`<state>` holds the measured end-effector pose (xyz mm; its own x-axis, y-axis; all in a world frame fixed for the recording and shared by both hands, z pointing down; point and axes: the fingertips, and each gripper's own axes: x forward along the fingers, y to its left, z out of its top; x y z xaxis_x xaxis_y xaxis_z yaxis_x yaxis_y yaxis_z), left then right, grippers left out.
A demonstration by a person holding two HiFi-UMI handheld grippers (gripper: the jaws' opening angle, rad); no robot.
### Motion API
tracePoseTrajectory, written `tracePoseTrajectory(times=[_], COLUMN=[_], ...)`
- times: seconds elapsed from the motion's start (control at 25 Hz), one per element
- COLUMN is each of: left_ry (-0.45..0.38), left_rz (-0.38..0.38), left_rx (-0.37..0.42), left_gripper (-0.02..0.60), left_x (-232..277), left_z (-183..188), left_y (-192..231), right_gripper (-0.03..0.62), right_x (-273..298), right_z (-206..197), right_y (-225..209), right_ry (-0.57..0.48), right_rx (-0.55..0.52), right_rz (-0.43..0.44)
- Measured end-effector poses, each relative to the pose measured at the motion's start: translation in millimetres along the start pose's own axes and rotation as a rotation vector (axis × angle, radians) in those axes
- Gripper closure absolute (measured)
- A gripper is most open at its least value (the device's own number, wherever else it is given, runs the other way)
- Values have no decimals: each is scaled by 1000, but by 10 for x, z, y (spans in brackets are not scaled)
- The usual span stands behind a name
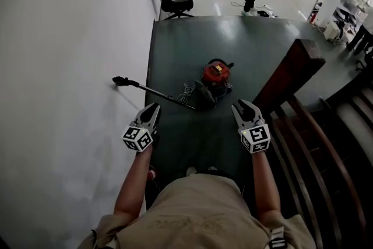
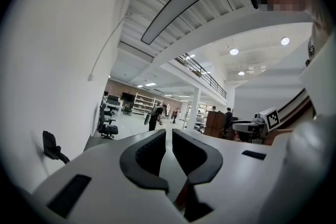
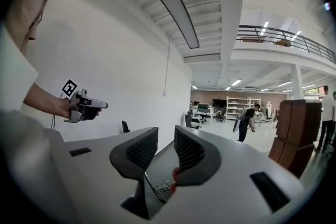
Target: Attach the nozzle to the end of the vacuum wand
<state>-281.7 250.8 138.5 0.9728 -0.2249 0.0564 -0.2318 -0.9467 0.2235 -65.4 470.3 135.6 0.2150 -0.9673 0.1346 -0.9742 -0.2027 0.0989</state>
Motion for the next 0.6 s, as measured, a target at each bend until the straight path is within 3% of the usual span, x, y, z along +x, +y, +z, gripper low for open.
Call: tracePoseTrajectory(times=[0.24,0.6], left_ry=[-12,17], left_rz=[-7,5], left_rx=[-18,-32], left_gripper=[534,534], left_x=[153,128], left_z=[61,-148], left_y=[-180,-381], right_gripper=[514,540], right_x=[-1,-83], right_z=[118,-18], right_y=[-42,1], right_ry=[-24,-4], right_rx=[-22,-20], right_rz=[21,83])
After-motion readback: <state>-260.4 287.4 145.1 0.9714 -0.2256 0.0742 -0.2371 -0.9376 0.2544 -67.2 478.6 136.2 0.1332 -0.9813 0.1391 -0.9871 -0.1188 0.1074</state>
